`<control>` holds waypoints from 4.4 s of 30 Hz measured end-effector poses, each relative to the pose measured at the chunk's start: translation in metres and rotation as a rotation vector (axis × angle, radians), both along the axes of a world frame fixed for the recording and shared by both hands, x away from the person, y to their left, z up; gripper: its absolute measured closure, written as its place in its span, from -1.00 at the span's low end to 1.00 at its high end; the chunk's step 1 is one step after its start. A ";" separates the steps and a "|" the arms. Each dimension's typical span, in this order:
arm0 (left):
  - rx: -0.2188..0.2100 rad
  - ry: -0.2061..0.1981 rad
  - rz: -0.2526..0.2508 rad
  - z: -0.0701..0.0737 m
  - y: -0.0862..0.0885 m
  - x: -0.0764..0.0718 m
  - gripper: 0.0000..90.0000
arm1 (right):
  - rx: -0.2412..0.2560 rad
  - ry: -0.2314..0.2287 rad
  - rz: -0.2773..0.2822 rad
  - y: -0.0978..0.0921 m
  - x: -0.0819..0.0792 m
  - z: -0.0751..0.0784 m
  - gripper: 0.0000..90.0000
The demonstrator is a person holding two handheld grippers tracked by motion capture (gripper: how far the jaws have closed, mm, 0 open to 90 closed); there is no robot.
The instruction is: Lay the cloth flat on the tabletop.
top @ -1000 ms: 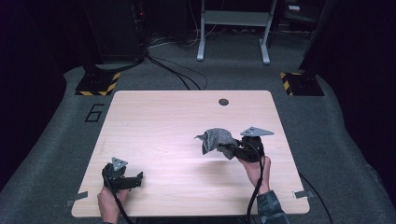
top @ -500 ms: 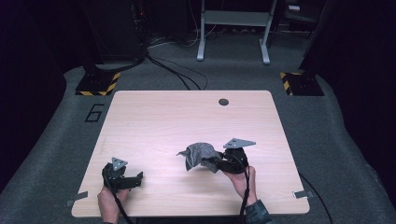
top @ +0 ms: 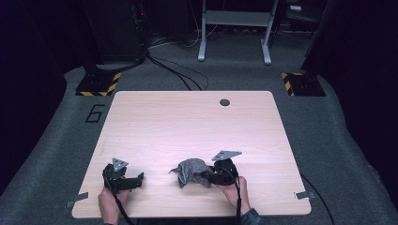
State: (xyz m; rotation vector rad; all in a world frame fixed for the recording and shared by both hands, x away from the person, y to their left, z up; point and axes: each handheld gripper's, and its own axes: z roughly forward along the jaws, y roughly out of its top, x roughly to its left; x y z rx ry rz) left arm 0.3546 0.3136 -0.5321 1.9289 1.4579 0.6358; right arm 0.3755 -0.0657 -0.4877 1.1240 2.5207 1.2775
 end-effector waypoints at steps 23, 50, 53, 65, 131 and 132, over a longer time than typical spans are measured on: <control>-0.037 -0.044 -0.149 0.019 -0.030 -0.027 -0.81 | -0.013 -0.072 -0.083 -0.019 -0.018 0.030 -0.31; 0.021 -0.038 -0.504 0.029 -0.139 -0.028 -0.44 | -0.112 -0.116 -0.063 0.002 -0.055 -0.013 0.46; 0.023 -0.034 -0.512 0.027 -0.143 -0.025 -0.42 | -0.131 -0.122 -0.086 0.003 -0.053 -0.016 0.38; 0.073 -0.014 -0.531 0.022 -0.153 -0.020 0.47 | -0.174 -0.113 -0.087 0.007 -0.043 -0.029 0.75; 0.068 0.023 -0.387 0.060 -0.123 0.014 -0.28 | -0.043 -0.124 -0.168 -0.056 -0.031 0.046 0.11; 0.070 0.026 -0.395 0.057 -0.126 0.012 -0.28 | -0.032 -0.125 -0.152 -0.053 -0.033 0.049 0.09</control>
